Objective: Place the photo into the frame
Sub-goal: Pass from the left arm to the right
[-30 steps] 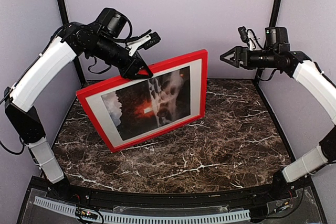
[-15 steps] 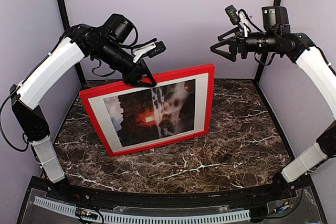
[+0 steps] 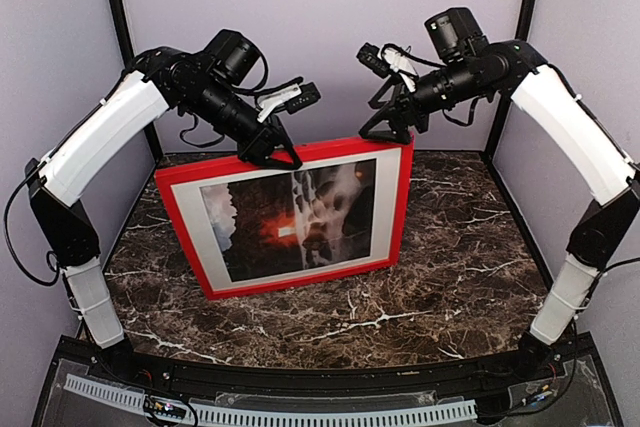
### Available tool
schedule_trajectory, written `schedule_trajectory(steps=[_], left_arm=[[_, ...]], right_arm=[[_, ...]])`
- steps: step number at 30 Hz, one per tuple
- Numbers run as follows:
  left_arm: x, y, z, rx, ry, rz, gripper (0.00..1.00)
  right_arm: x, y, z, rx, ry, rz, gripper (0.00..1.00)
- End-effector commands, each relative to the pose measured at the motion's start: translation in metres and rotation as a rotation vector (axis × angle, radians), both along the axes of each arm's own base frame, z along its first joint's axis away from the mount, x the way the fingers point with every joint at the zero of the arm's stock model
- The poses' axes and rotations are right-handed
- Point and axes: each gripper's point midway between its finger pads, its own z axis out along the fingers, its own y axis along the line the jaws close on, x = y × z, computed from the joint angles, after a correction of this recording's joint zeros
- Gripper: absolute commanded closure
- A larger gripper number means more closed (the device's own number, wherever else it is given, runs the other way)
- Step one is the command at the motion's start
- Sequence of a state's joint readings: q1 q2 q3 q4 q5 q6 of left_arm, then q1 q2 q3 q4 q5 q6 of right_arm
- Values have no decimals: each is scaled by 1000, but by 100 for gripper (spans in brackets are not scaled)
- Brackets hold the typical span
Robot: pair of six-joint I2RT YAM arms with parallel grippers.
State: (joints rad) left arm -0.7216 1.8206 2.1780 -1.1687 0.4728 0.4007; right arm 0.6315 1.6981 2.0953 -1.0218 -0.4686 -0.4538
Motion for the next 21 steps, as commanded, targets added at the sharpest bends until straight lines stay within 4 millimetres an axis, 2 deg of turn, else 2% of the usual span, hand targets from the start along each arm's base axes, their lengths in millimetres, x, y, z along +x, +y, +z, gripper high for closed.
schedule_trajectory(steps=[1, 6, 11, 15, 21], left_arm=[[-10, -9, 47, -153, -69, -73, 100], [-9, -12, 43, -150, -53, -81, 100], [-8, -14, 38, -144, -43, -85, 100], [-7, -14, 38, -145, -45, -86, 99], [-7, -15, 38, -145, -48, -88, 98]], right_arm=[[-5, 6, -17, -113, -2, 6, 11], [-8, 15, -31, -182, 11, 15, 15], [-10, 20, -45, -235, 26, 24, 23], [-14, 22, -50, -243, 46, 44, 33], [-16, 23, -56, -248, 63, 55, 41]])
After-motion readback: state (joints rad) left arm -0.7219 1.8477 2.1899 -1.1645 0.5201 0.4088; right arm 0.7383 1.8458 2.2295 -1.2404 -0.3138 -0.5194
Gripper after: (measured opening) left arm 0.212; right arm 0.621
